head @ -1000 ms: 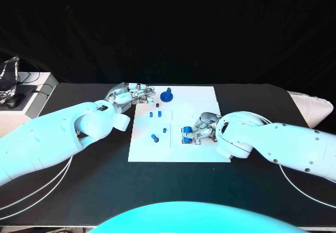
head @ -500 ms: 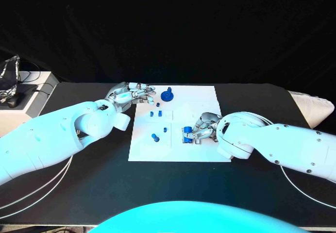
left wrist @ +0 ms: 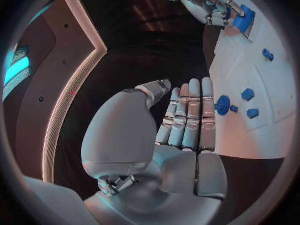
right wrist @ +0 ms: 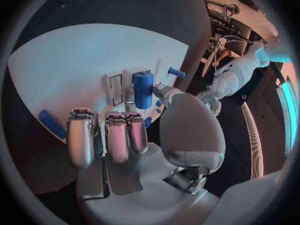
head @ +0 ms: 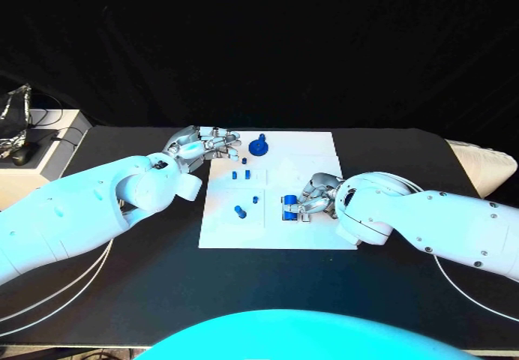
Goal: Assemble the parts on the task board
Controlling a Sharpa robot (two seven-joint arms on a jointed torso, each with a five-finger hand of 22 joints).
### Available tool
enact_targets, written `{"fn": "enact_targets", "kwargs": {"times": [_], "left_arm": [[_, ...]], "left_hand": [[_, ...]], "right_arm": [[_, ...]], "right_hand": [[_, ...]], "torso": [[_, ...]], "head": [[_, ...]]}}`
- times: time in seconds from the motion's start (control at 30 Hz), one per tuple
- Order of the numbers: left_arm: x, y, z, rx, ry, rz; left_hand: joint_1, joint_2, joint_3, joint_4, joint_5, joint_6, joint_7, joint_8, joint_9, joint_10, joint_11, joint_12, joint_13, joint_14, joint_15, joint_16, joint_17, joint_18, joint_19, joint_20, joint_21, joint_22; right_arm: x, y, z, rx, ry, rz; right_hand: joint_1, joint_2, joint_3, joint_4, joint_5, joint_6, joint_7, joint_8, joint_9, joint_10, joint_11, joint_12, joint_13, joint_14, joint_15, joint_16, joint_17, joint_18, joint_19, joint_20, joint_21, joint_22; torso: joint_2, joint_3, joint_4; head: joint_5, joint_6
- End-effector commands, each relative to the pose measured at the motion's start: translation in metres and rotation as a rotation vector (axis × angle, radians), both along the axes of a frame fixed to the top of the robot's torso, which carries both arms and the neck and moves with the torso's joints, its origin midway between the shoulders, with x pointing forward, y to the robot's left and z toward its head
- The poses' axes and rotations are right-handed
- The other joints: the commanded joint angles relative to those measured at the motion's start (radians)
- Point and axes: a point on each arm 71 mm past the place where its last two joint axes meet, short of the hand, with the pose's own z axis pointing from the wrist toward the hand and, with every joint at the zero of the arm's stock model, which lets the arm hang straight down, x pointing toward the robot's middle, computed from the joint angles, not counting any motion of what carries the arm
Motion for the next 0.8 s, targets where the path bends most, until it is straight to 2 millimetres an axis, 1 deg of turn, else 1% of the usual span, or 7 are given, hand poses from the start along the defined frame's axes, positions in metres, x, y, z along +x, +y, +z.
{"fn": "enact_targets", "kwargs": {"times": [0.03,0.1,0.17,0.2,0.27,0.67,0.8], "left_arm": [[0.0,-0.002,0.001,-0.013,-0.003,-0.015],[0.0,-0.002,0.001,-0.013,-0.003,-0.015],[0.0,-0.002,0.001,-0.013,-0.003,-0.015],[0.0,-0.002,0.001,-0.013,-0.003,-0.015],[0.0,-0.002,0.001,-0.013,-0.003,-0.015],[0.0,-0.002,0.001,-0.013,-0.003,-0.015],[0.0,-0.002,0.001,-0.013,-0.003,-0.015]], "left_hand": [[0.003,0.0,-0.002,-0.001,0.003,-0.001,0.002,-0.006,-0.001,-0.005,0.004,-0.006,0.0,0.006,0.001,-0.007,0.001,0.001,0.004,-0.001,-0.006,0.0],[0.003,0.0,-0.002,-0.001,0.003,-0.001,0.002,-0.006,-0.001,-0.005,0.004,-0.006,0.0,0.006,0.001,-0.007,0.001,0.001,0.004,-0.001,-0.006,0.0],[0.002,0.0,-0.002,0.0,0.003,-0.002,0.002,-0.006,-0.001,-0.005,0.004,-0.006,0.0,0.007,0.002,-0.008,0.002,0.001,0.004,0.0,-0.006,0.0],[0.002,0.0,-0.002,0.0,0.003,-0.002,0.002,-0.006,-0.001,-0.005,0.004,-0.006,0.0,0.007,0.002,-0.008,0.002,0.001,0.004,0.0,-0.006,0.0],[0.002,0.0,-0.002,0.0,0.003,-0.002,0.002,-0.006,-0.001,-0.005,0.004,-0.006,0.0,0.007,0.002,-0.008,0.002,0.001,0.004,0.0,-0.006,0.0],[0.002,0.0,-0.002,0.0,0.003,-0.002,0.002,-0.006,-0.001,-0.005,0.004,-0.006,0.0,0.007,0.002,-0.008,0.002,0.001,0.004,0.0,-0.006,0.0],[0.002,0.0,-0.002,0.0,0.003,-0.002,0.002,-0.006,-0.001,-0.005,0.004,-0.006,0.0,0.007,0.002,-0.008,0.002,0.001,0.004,0.0,-0.006,0.0]], "right_arm": [[-0.001,-0.001,-0.003,-0.017,0.008,0.011],[-0.001,-0.002,-0.002,-0.015,0.003,0.006],[0.0,-0.002,-0.002,-0.014,-0.003,0.003],[0.0,-0.002,-0.002,-0.013,-0.007,0.001],[0.0,-0.003,-0.002,-0.011,-0.013,-0.003],[0.002,-0.008,0.004,0.018,-0.086,-0.016],[0.001,-0.011,0.008,0.05,-0.138,-0.004]], "right_hand": [[-0.014,0.017,-0.073,0.005,-0.08,0.003,0.005,-0.009,-0.001,0.077,0.006,-0.01,0.231,0.091,0.008,0.002,0.193,-0.013,0.08,0.009,-0.005,0.229],[-0.009,0.036,-0.132,0.006,-0.107,0.003,0.006,-0.013,-0.001,0.074,0.005,-0.014,0.228,0.091,0.008,0.002,0.193,-0.013,0.08,0.009,-0.006,0.229],[-0.019,0.048,-0.177,0.006,-0.086,0.003,0.006,-0.016,0.001,0.073,0.006,-0.015,0.228,0.091,0.008,0.002,0.194,-0.013,0.08,0.009,-0.006,0.23],[-0.019,0.048,-0.177,0.006,-0.086,0.003,0.006,-0.016,0.001,0.073,0.006,-0.015,0.228,0.091,0.008,0.002,0.194,-0.013,0.08,0.009,-0.006,0.23],[-0.019,0.055,-0.222,0.007,-0.081,0.008,0.004,-0.015,0.003,0.074,0.005,-0.015,0.228,0.091,0.008,0.002,0.194,-0.013,0.08,0.009,-0.005,0.23],[0.006,0.082,-0.25,0.004,-0.049,0.015,0.001,-0.013,0.007,0.078,0.002,-0.01,0.232,0.092,0.005,0.004,0.199,-0.015,0.082,0.007,0.004,0.233],[0.057,0.094,-0.24,0.001,-0.034,0.02,-0.002,-0.012,0.009,0.082,-0.001,-0.003,0.237,0.094,0.003,0.005,0.205,-0.016,0.084,0.004,0.012,0.235]], "torso": [[-0.001,0.0003,0.0],[0.0,0.0003,0.0004],[0.0,0.0005,0.0008],[0.0,0.0005,0.0008],[0.0,0.0005,0.0004],[0.0,0.0004,0.0014],[0.0,0.0006,0.0011]], "head": [[0.0,-0.001],[0.0,-0.002],[0.0,-0.002],[0.0,-0.002],[0.001,-0.002],[0.003,-0.003],[0.005,-0.004]]}}
